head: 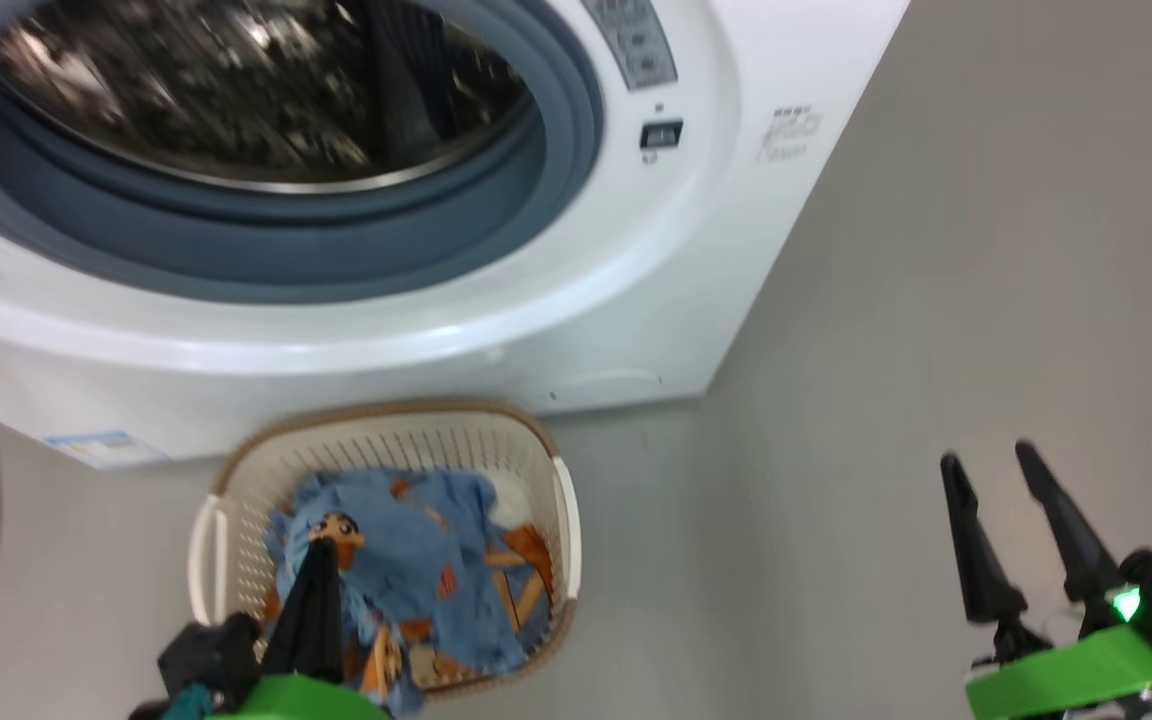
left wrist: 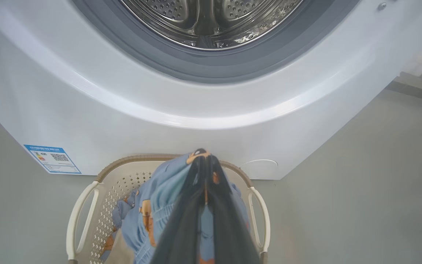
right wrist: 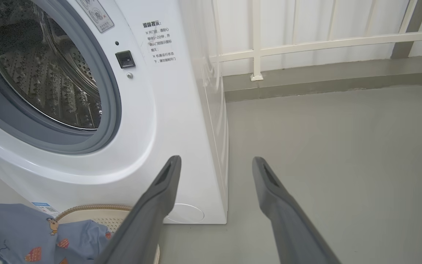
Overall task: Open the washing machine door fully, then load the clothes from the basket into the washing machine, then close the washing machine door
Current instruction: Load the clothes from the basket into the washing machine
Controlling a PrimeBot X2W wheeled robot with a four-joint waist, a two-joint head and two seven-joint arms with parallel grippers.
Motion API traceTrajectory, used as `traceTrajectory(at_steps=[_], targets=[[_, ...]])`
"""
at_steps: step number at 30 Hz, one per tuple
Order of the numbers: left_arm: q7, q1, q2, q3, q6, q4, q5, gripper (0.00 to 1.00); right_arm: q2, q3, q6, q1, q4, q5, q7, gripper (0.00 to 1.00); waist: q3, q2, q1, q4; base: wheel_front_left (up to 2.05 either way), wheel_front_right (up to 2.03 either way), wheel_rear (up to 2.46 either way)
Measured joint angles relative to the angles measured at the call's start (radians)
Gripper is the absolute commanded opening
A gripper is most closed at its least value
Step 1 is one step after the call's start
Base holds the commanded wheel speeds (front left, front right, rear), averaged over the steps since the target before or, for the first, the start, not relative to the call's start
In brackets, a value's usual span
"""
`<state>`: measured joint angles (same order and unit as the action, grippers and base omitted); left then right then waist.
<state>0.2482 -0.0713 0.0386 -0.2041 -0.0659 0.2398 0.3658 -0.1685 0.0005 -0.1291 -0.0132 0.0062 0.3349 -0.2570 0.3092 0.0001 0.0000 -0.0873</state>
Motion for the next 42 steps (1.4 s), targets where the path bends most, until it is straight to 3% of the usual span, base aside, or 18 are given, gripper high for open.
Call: traceTrajectory(at_steps=[15,23,42], targets=[[0.000,0.199,0.004,0.012,0.001,-0.182,-0.037,0.00,0.027,0.009,0.000,0.128,0.022,-0.044,0.000,1.00,-0.213,0.0000,0.0000,0.045,0.00,0.00,0.00],[0.000,0.282,0.009,0.036,0.000,-0.235,-0.065,0.00,0.049,-0.035,0.000,0.206,0.021,-0.069,0.000,1.00,-0.304,0.0000,0.0000,0.059,0.00,0.00,0.00],[0.000,0.299,0.009,0.064,-0.009,-0.317,-0.089,0.00,0.068,-0.037,0.000,0.219,0.020,-0.088,0.000,1.00,-0.323,0.0000,0.0001,0.059,0.00,0.00,0.00]])
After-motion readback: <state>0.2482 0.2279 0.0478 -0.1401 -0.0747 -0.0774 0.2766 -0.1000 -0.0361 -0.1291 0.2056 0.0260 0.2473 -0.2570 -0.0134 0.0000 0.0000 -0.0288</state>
